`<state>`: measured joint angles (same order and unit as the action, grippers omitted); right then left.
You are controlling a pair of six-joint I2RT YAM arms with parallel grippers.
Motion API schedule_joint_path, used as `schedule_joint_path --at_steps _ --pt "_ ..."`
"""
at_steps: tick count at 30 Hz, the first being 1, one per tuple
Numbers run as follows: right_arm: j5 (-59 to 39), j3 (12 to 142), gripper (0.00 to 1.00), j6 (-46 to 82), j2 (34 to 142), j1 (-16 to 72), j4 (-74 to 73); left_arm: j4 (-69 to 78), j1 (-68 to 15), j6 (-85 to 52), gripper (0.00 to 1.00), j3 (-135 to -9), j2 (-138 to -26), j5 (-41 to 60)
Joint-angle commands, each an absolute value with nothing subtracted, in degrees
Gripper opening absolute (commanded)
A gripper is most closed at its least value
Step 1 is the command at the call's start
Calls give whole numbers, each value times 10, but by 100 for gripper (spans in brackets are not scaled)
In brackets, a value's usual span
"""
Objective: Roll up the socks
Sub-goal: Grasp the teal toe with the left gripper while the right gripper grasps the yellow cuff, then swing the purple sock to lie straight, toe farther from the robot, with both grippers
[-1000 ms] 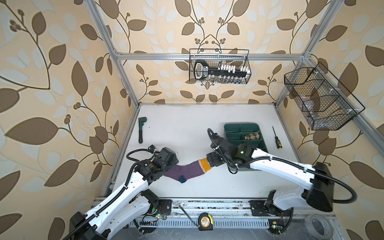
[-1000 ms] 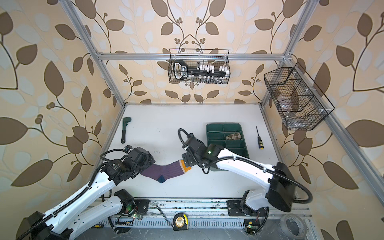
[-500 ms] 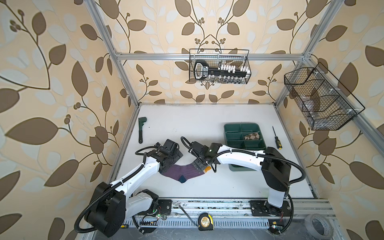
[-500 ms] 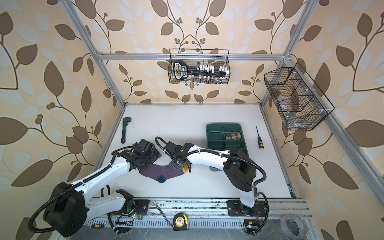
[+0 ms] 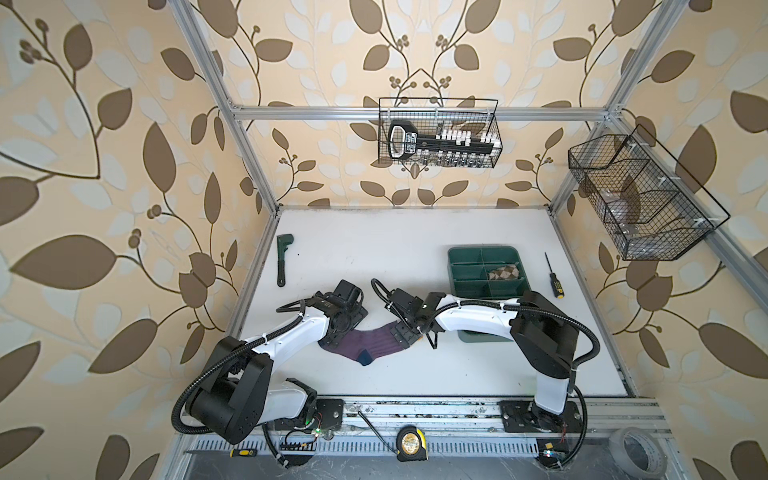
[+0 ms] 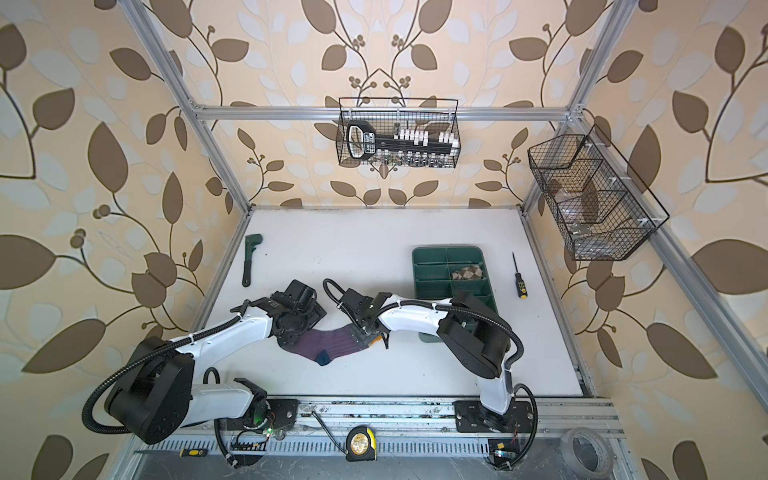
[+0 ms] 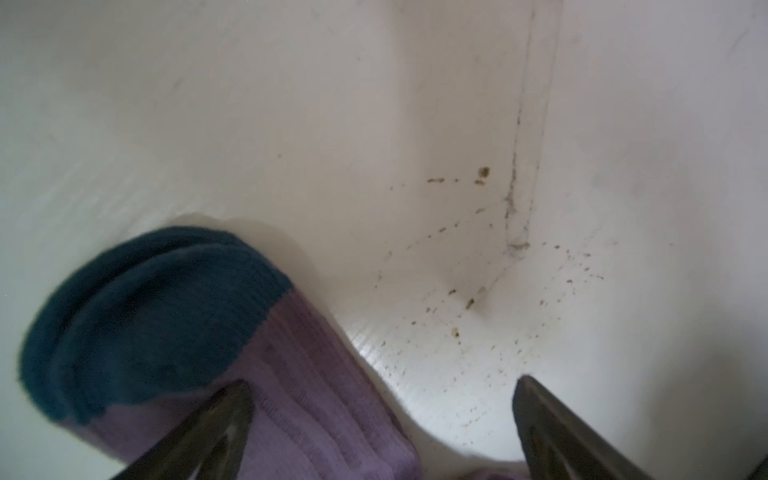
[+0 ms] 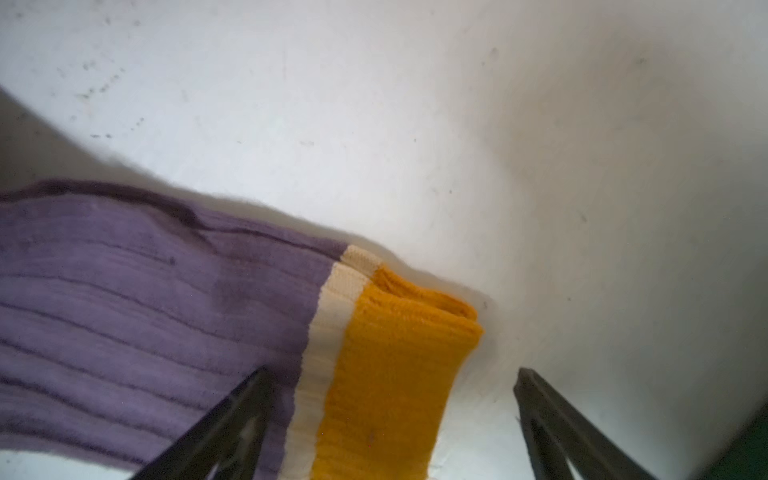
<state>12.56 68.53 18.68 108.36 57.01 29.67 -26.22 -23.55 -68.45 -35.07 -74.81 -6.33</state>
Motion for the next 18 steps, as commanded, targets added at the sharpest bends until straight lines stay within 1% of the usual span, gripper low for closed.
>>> schedule_joint_path --at_steps 1,5,8,14,18 --pt "125 634 92 211 1070 571 297 -248 -229 -714 99 -331 -798 -84" --pt "126 588 91 248 1043 583 282 -247 -229 -708 99 -360 -854 -105" --pt "129 568 91 279 1028 604 278 -240 -229 -680 99 -406 -902 -114" --pt "133 556 91 318 1022 640 282 -261 -229 -638 99 -542 -1028 -93" --pt "140 555 92 329 1022 645 297 -230 -240 -631 99 -580 -1067 -70"
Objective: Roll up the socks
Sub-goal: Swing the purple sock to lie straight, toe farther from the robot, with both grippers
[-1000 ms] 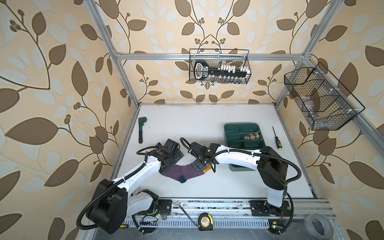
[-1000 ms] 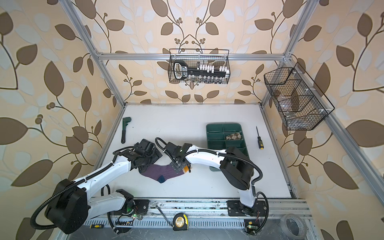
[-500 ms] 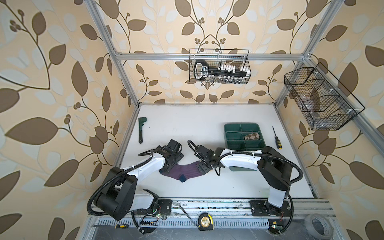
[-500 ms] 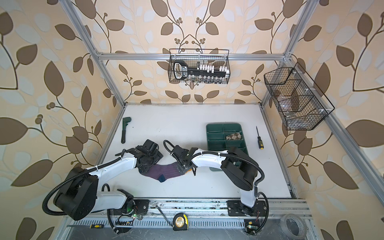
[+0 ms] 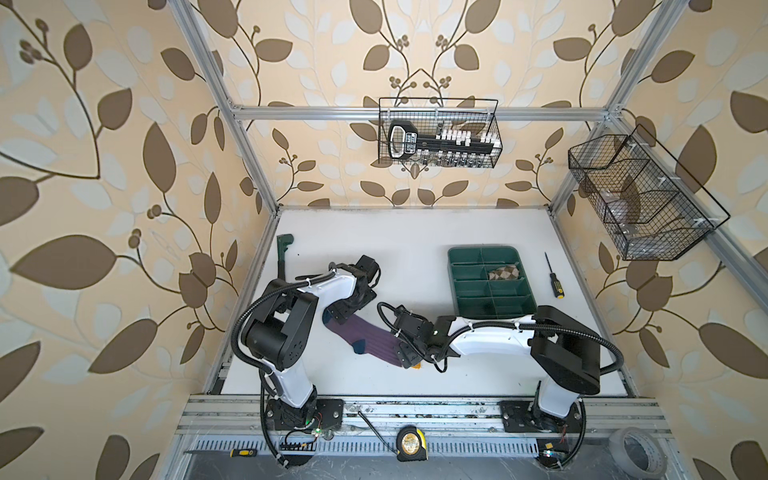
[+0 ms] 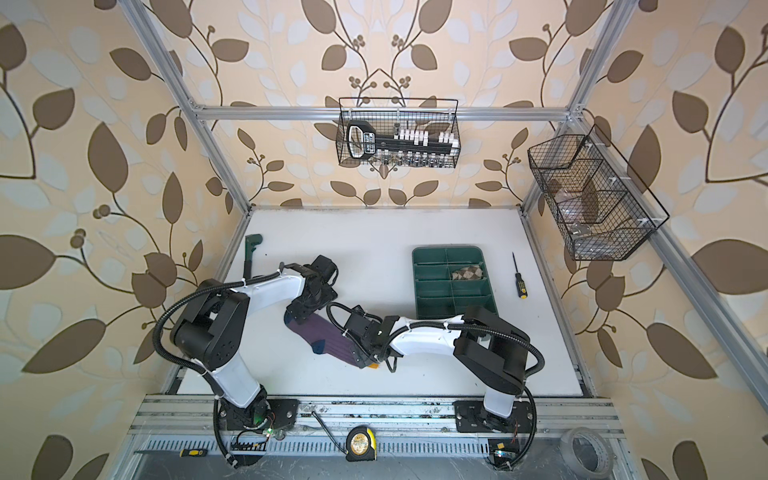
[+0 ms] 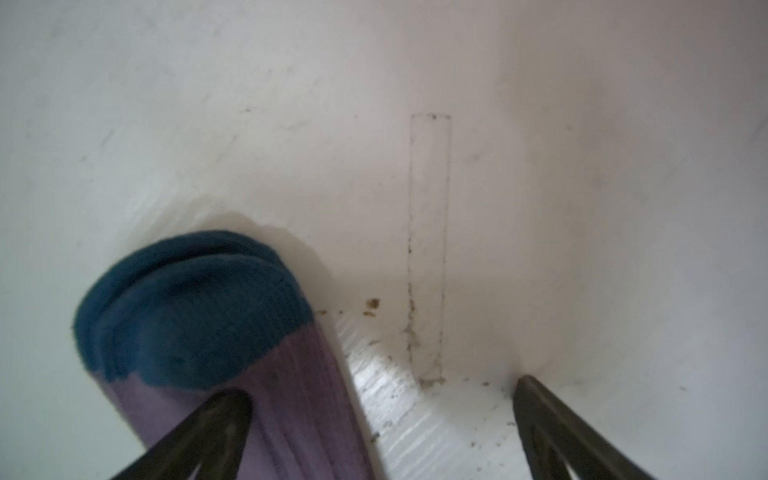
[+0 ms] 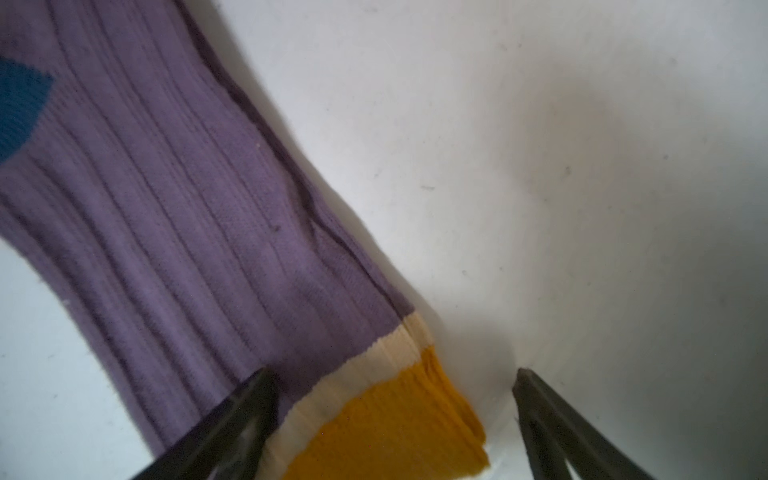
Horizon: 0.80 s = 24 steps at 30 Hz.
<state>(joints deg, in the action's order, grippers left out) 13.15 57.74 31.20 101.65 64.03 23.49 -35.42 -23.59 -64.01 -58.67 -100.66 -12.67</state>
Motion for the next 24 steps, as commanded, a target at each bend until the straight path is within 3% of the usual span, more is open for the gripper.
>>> schedule_joint_path --at_steps 1,15,24 --pt "145 555 91 329 1018 644 302 -219 -245 -626 99 -587 -1074 -67" --pt "110 554 95 287 909 589 312 -218 -307 -530 99 -762 -1164 -4" --pt "41 577 90 224 929 527 290 -285 -299 -441 99 -805 -1072 -44"
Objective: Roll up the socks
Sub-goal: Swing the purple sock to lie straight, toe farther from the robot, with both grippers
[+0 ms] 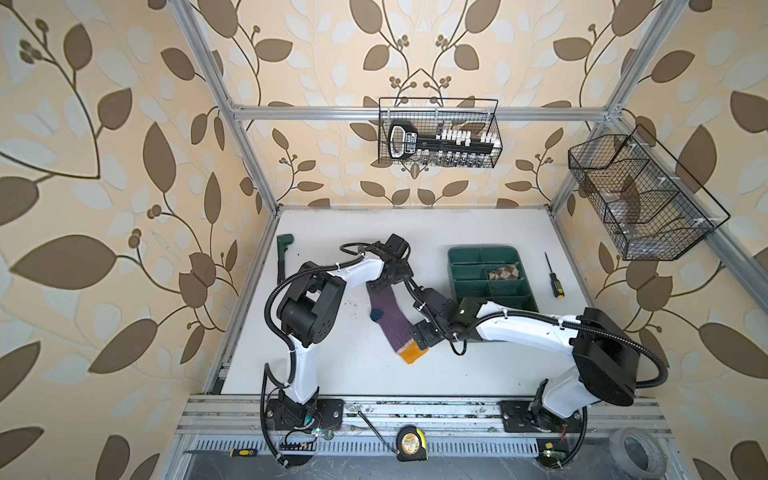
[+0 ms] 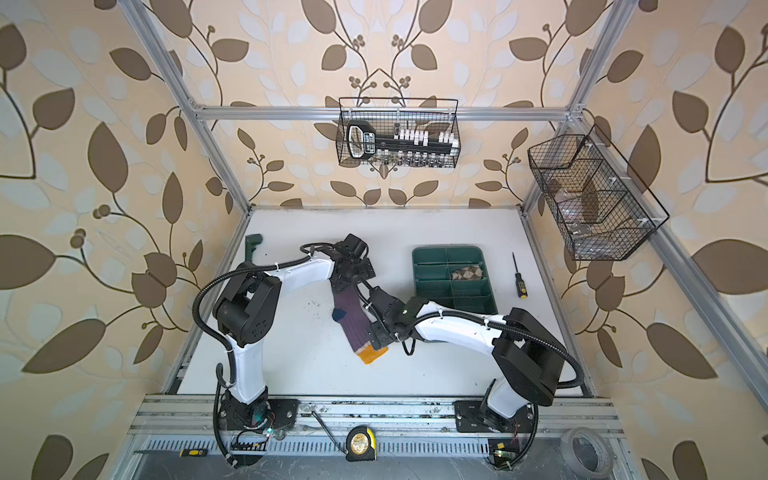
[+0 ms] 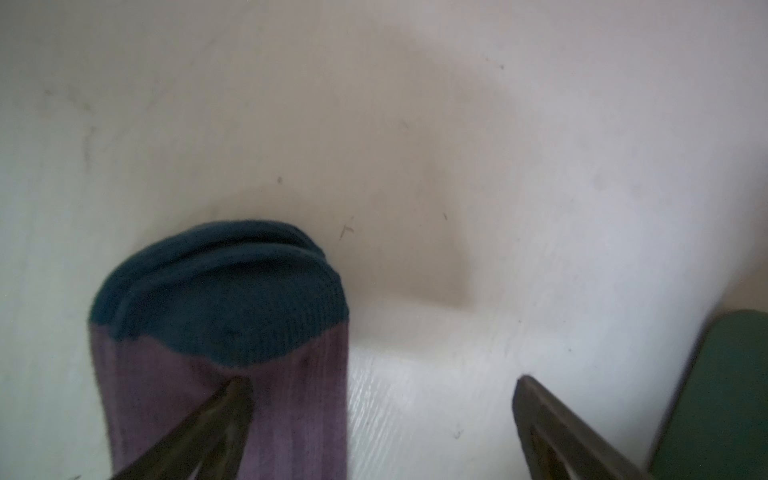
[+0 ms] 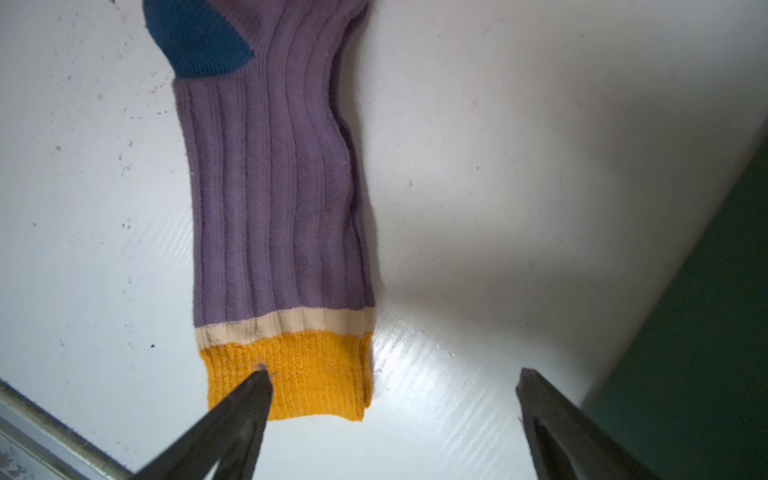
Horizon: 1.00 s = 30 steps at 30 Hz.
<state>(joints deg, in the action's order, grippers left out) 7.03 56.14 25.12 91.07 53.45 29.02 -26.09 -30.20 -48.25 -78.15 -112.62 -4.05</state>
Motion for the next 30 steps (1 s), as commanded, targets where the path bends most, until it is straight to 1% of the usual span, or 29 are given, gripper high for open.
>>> schedule_joint_path --at_steps 1,5,10,12,13,20,26,30 --pt "41 581 89 222 939 526 289 -290 -295 -439 99 -802 -1065 -47" --pt "54 594 82 230 977 525 284 -288 -282 -438 99 -781 -1053 -44" --pt "40 590 68 249 1010 528 260 -265 -274 -447 99 -773 -1072 -30" --pt "44 590 60 255 1018 532 262 -255 -272 -452 99 -779 -1091 -28" --pt "47 590 58 259 1020 534 265 -251 -272 -455 99 -783 -1101 -28" --pt "71 562 57 309 1008 577 271 -235 -268 -484 99 -790 -1165 -31" --pt "72 548 64 357 1017 633 251 -212 -272 -497 99 -783 -1184 -14" --pt "62 547 67 374 1033 641 233 -210 -281 -497 99 -783 -1186 -10"
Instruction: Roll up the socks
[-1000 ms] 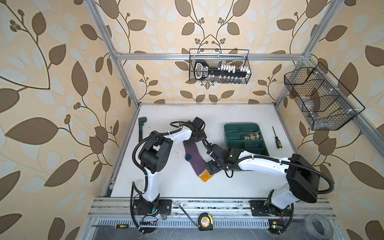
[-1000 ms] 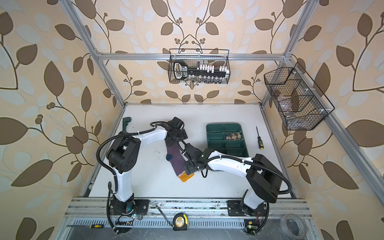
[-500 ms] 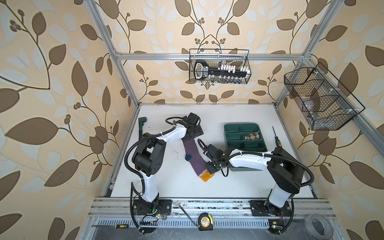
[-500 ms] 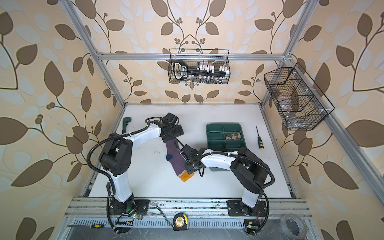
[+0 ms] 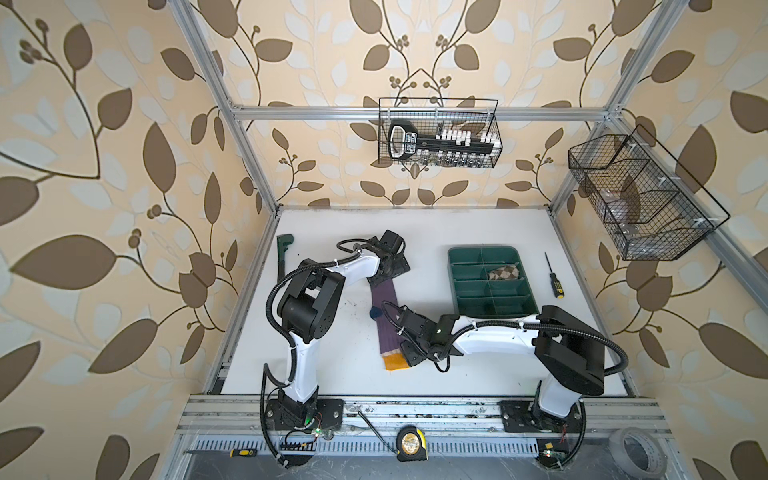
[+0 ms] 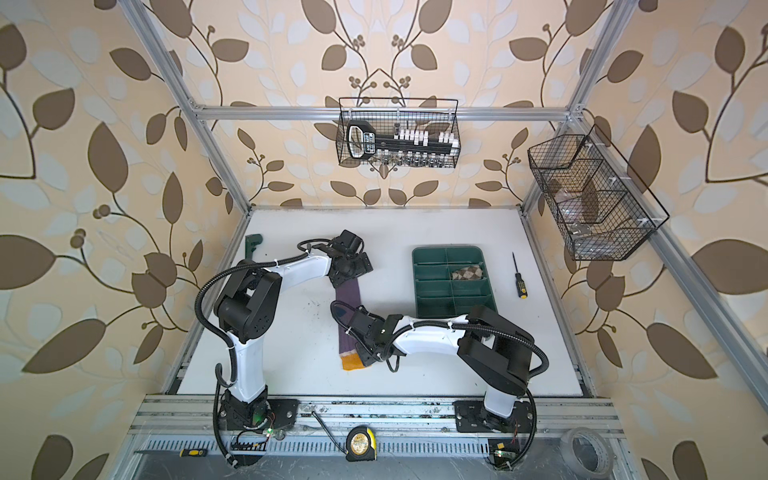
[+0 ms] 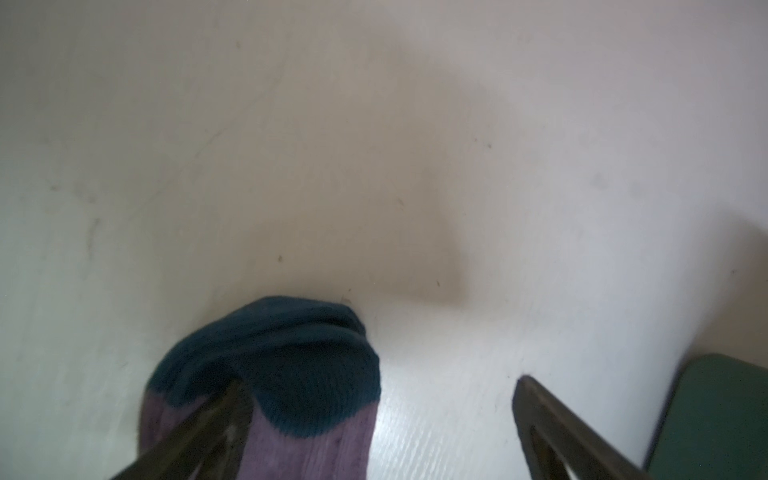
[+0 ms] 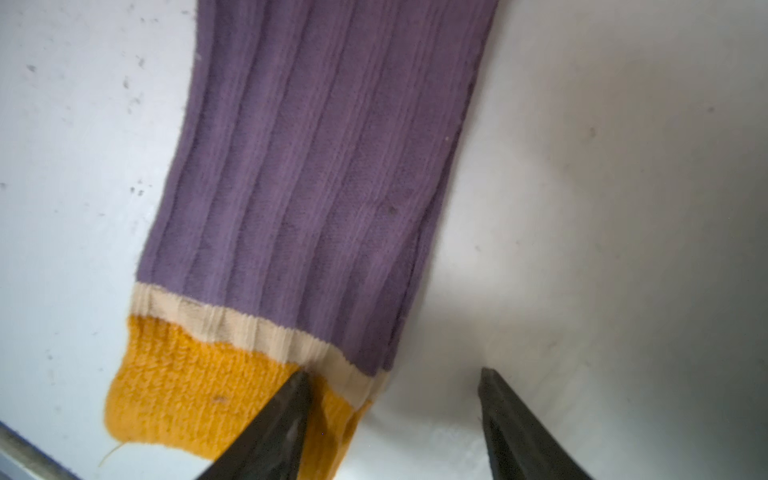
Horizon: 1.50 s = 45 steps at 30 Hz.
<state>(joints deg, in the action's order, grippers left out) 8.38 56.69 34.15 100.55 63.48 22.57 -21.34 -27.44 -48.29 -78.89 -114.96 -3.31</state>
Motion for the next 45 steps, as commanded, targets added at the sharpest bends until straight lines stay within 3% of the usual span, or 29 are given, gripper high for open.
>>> schedule_joint_path --at_steps 1,16,22,28,32,37,45 --pt "59 548 67 374 1033 641 231 -211 -282 -496 99 -783 -1185 -8" --pt "108 600 81 220 820 641 305 -267 -285 -356 99 -888 -1083 114" --pt "194 570 84 141 679 649 304 -333 -282 -316 99 -892 -970 33" --pt "244 519 81 -43 602 688 300 -462 -281 -283 99 -881 -839 -77" --pt "311 483 75 -174 623 764 296 -503 -280 -246 99 -801 -718 -99" --pt "332 448 58 -323 726 837 244 -460 -281 -155 99 -663 -555 -95" --pt "312 460 59 -430 902 836 95 -376 -281 -45 99 -544 -380 -73"
